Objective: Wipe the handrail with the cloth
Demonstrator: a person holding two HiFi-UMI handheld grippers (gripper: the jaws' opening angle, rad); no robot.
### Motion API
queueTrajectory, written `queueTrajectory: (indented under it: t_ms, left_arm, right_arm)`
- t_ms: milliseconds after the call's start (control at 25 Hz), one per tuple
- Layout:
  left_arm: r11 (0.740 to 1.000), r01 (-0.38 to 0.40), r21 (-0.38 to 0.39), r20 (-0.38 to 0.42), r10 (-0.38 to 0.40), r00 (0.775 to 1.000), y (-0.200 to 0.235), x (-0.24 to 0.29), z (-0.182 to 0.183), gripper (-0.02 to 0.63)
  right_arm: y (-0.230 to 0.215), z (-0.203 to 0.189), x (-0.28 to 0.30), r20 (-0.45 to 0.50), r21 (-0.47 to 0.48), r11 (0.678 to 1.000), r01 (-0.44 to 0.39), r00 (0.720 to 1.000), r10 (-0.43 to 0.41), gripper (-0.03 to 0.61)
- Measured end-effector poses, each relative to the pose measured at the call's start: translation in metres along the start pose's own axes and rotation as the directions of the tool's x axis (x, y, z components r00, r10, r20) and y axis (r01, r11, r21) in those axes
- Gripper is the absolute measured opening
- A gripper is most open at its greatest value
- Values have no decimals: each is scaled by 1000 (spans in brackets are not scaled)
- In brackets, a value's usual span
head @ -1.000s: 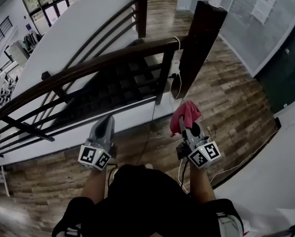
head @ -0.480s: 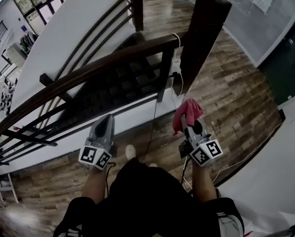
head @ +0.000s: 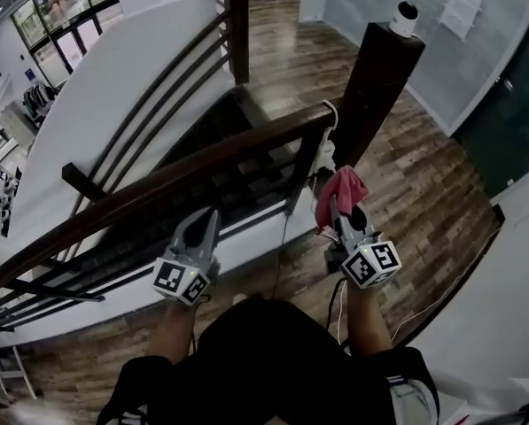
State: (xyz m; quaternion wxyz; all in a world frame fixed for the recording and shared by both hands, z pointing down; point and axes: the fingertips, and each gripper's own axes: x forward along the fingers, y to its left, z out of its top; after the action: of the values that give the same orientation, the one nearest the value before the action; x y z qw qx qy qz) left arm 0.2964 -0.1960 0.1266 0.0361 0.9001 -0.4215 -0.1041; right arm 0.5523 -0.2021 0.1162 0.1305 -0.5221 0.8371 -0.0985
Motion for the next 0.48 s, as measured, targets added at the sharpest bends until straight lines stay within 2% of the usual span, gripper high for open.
queueTrajectory:
  t_ms: [200, 360, 480]
  left_arm:
    - [997, 73, 4, 4, -73, 997, 14, 27, 2, -2]
    - [997, 80, 17, 26, -81, 996, 19, 53, 4, -2]
    - [998, 58, 17, 29, -58, 998, 24, 72, 2, -2]
  right_arm:
    - [-2, 4, 41, -13, -66, 998, 20, 1000, -21, 46]
    - [-24, 11, 66, -22, -78, 996, 33, 999, -34, 46]
    - [-48, 13, 89, -43, -79, 996, 31, 998, -35, 46]
